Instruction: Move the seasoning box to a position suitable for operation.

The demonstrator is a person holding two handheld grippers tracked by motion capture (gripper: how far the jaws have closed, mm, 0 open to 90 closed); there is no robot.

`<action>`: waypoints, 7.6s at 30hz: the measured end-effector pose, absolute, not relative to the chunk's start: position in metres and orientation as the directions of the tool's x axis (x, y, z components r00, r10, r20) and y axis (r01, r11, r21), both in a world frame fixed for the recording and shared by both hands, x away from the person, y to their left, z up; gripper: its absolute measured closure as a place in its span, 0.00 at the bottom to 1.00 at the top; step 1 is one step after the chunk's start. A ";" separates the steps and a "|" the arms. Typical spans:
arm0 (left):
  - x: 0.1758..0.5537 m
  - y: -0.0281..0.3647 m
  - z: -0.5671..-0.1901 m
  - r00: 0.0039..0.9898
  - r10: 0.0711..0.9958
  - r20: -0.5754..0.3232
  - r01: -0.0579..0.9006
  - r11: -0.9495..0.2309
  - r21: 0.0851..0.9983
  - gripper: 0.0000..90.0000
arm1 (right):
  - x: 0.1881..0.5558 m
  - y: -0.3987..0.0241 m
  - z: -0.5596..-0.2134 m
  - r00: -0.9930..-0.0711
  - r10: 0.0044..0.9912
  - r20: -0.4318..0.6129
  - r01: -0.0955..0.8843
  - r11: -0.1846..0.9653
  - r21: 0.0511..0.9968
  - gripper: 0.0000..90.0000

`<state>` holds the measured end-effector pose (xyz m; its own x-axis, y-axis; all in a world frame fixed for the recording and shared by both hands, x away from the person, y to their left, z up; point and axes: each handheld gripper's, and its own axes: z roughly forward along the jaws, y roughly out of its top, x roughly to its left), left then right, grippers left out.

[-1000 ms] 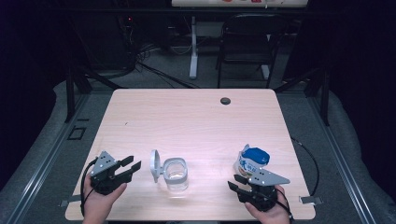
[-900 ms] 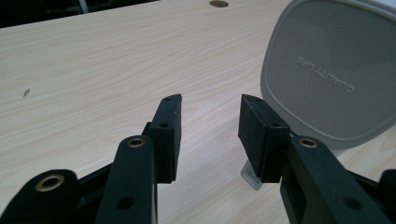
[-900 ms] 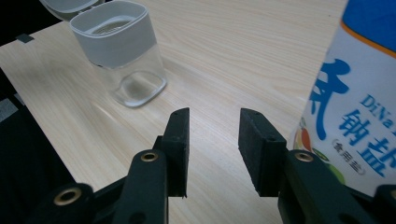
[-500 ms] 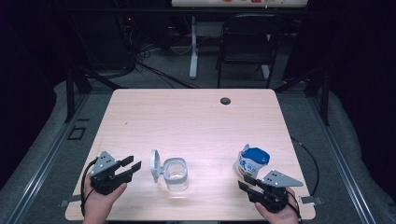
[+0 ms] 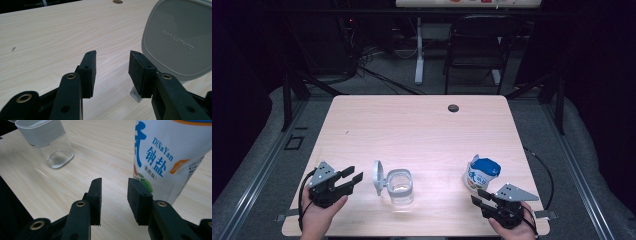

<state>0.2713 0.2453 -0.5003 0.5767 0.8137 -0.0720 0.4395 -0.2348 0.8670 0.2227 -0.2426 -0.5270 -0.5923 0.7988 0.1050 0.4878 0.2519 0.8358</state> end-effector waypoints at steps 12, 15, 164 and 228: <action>0.273 0.245 -0.500 0.577 0.813 -0.073 0.441 -0.235 0.866 0.64 | 0.223 -0.256 -0.531 -0.546 0.834 0.074 0.518 0.266 0.813 0.70; 0.273 0.246 -0.500 0.576 0.814 -0.073 0.442 -0.234 0.866 0.64 | 0.225 -0.258 -0.534 -0.532 0.843 0.077 0.524 0.257 0.812 0.69; 0.276 0.246 -0.508 0.567 0.821 -0.070 0.456 -0.242 0.856 0.64 | 0.282 -0.231 -0.585 -0.453 0.891 -0.015 0.464 0.250 0.850 0.43; 0.278 0.250 -0.510 0.560 0.825 -0.072 0.462 -0.240 0.854 0.64 | 0.266 -0.225 -0.562 -0.482 0.865 -0.140 0.359 0.341 0.869 0.45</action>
<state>0.2780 0.2499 -0.5097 0.5601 0.8253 -0.0718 0.4624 -0.2395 0.8537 0.2661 -0.2249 -0.5620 -0.4823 0.8648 -0.1399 0.3593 0.3409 0.8688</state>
